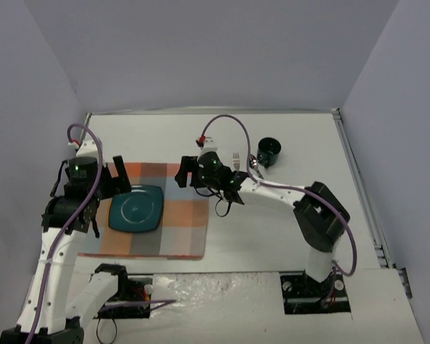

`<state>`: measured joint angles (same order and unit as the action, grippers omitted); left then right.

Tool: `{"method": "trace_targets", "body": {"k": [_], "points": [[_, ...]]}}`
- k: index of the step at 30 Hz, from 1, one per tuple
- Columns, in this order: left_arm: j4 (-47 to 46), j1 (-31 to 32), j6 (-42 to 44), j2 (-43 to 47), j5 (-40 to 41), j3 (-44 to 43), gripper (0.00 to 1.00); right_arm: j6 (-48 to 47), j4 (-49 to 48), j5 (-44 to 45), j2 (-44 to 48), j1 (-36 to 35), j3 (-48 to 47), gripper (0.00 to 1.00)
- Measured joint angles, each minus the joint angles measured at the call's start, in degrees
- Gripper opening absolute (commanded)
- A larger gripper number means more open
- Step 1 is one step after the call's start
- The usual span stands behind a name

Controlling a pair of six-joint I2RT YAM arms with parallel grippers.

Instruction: Set the dinner table for one person

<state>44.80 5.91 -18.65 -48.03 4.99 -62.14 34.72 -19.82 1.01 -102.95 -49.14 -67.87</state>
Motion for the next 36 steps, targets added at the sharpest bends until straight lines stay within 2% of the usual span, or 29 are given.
{"method": "trace_targets", "body": {"k": [3, 7, 10, 13, 18, 27, 36], "points": [[0.0, 0.0, 0.0, 0.7, 0.0, 2.1, 0.97, -4.0, 5.1, 5.6, 6.6, 4.9, 1.7, 0.73], [-1.1, 0.0, 0.0, 1.5, 0.0, 4.9, 0.97, -6.6, 10.3, 10.7, 13.7, 15.6, 5.5, 0.72], [-2.3, 0.0, 0.0, 2.5, 0.0, 8.1, 0.97, -8.8, 13.8, 12.8, 16.2, 23.6, 8.0, 0.7], [-3.5, 0.1, 0.0, 2.9, 0.1, 10.5, 0.97, -11.1, 16.4, 13.1, 16.5, 28.2, 8.9, 0.68], [-5.1, 0.2, 0.0, 2.9, 1.0, 13.2, 0.97, -14.2, 17.8, 11.5, 14.9, 31.1, 8.9, 0.66], [-6.5, 0.2, 0.0, 2.9, 3.3, 13.9, 0.97, -17.5, 17.6, 9.6, 3.5, 31.9, 5.5, 0.55], [-6.6, 0.2, 0.0, 2.9, 4.1, 13.9, 0.97, -19.2, 15.1, 8.9, 1.1, 32.3, 4.5, 0.42]]}}
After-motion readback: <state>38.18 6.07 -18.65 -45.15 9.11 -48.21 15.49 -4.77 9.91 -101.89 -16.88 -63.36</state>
